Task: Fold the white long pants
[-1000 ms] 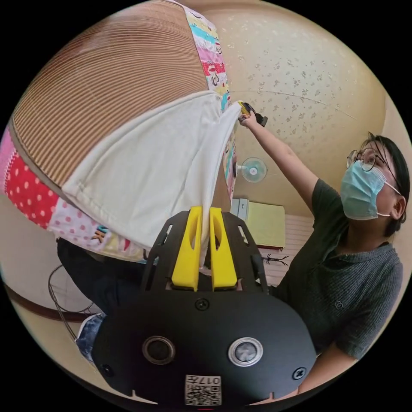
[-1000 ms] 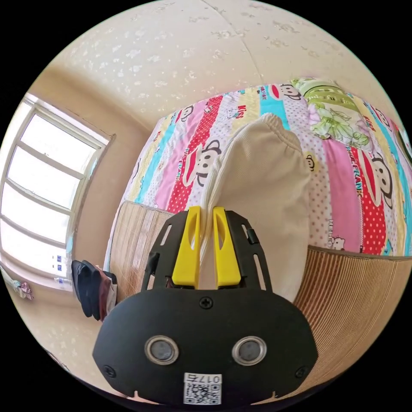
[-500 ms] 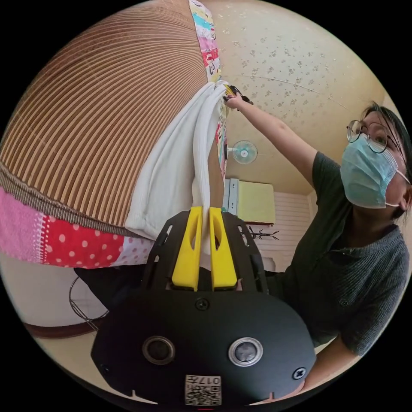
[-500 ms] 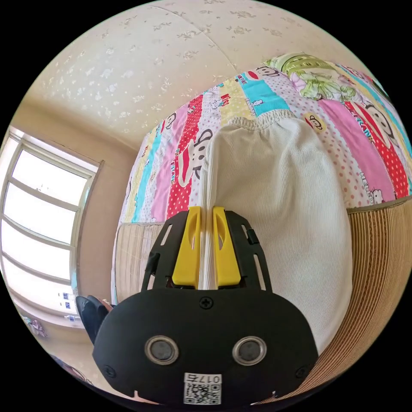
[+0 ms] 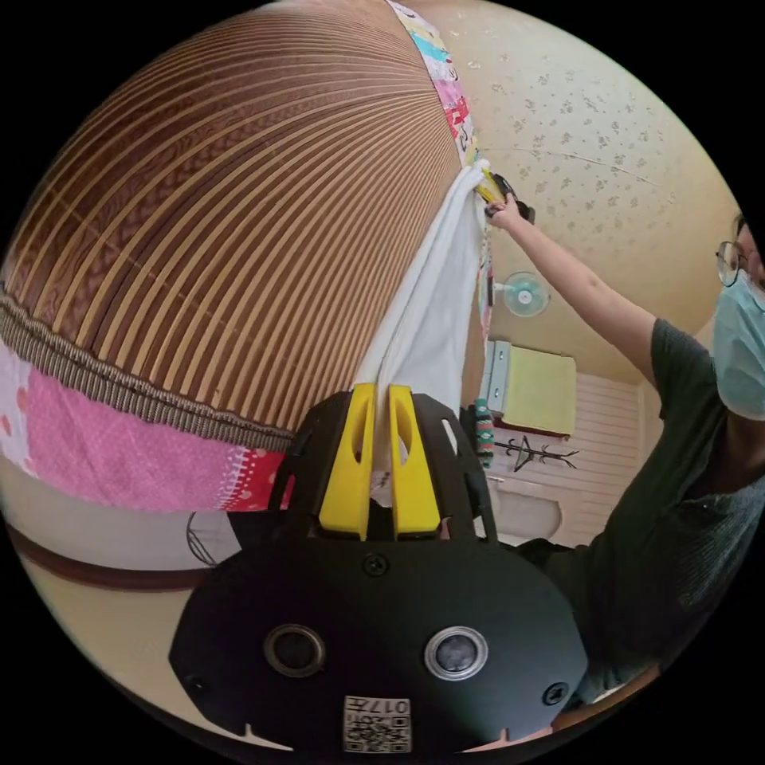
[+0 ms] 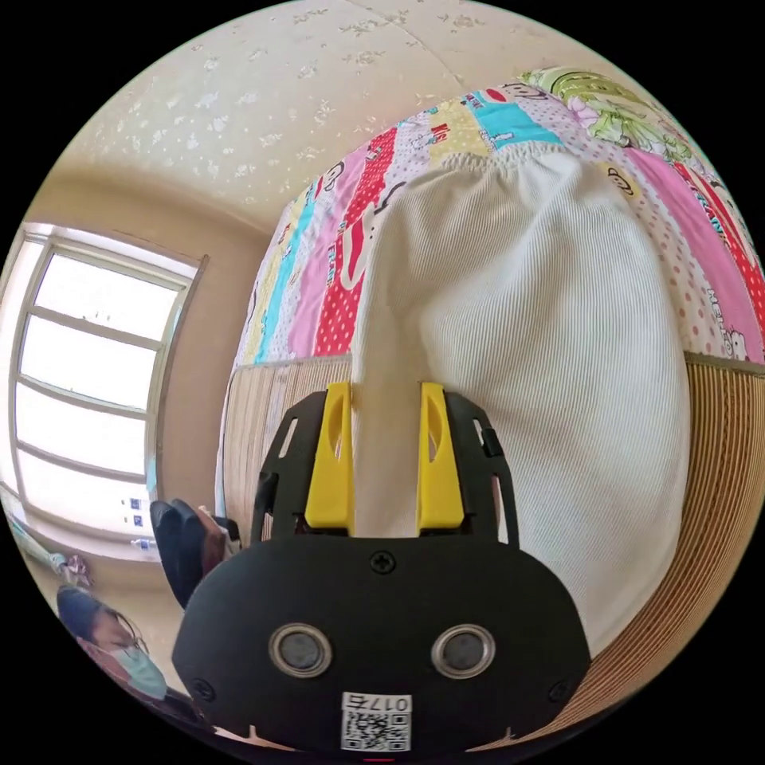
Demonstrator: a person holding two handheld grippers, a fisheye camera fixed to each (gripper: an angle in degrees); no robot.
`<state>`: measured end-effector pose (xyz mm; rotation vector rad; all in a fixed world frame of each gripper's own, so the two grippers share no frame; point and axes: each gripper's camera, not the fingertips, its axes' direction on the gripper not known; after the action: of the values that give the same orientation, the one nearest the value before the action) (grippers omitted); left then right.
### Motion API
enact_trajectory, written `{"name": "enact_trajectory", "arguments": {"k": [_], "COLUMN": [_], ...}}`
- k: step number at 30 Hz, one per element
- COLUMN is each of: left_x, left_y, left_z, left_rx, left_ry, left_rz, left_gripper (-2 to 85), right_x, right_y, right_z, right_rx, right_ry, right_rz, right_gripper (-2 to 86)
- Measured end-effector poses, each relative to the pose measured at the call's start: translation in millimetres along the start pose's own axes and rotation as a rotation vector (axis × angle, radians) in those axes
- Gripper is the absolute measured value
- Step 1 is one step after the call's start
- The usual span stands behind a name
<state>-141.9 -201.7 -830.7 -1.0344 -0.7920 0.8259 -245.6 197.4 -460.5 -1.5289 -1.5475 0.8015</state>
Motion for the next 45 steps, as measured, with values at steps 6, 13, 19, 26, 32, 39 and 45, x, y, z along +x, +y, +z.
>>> {"name": "enact_trajectory", "arguments": {"k": [6,13,19,26,32,39,45], "left_x": [28.5,70.6,108.7,179.5,144.4,165.2,170.6], "left_y": [-6.0,-28.6,-38.1,-23.3,-10.8,-20.6,-18.5], "left_z": [7.3,21.3,21.8,-23.3,16.5,-4.0,90.9], "left_rx": [-0.044,-0.199,-0.353,-0.257,-0.292,-0.101,-0.533], "left_ry": [-0.056,-0.179,-0.193,-0.008,-0.196,-0.174,-0.234], "left_rz": [-0.013,0.054,0.01,0.225,0.127,0.188,0.379], "left_gripper": [1.2,1.6,2.8,2.9,4.0,12.2,15.0], "right_x": [-12.1,51.3,53.5,50.2,88.4,119.3,141.7], "right_y": [209.8,464.8,539.1,525.4,552.0,542.6,511.5], "right_z": [-20.0,-53.9,-58.0,-102.7,-74.9,-108.1,-59.4], "right_rx": [-0.423,-0.531,-0.408,-0.332,-0.339,-0.245,-0.393], "right_ry": [0.128,0.116,-0.042,-0.131,-0.066,-0.094,-0.241], "right_rz": [-0.347,0.114,0.365,0.296,0.368,0.363,0.31], "right_gripper": [12.9,12.5,4.6,3.3,4.3,11.3,9.3]}}
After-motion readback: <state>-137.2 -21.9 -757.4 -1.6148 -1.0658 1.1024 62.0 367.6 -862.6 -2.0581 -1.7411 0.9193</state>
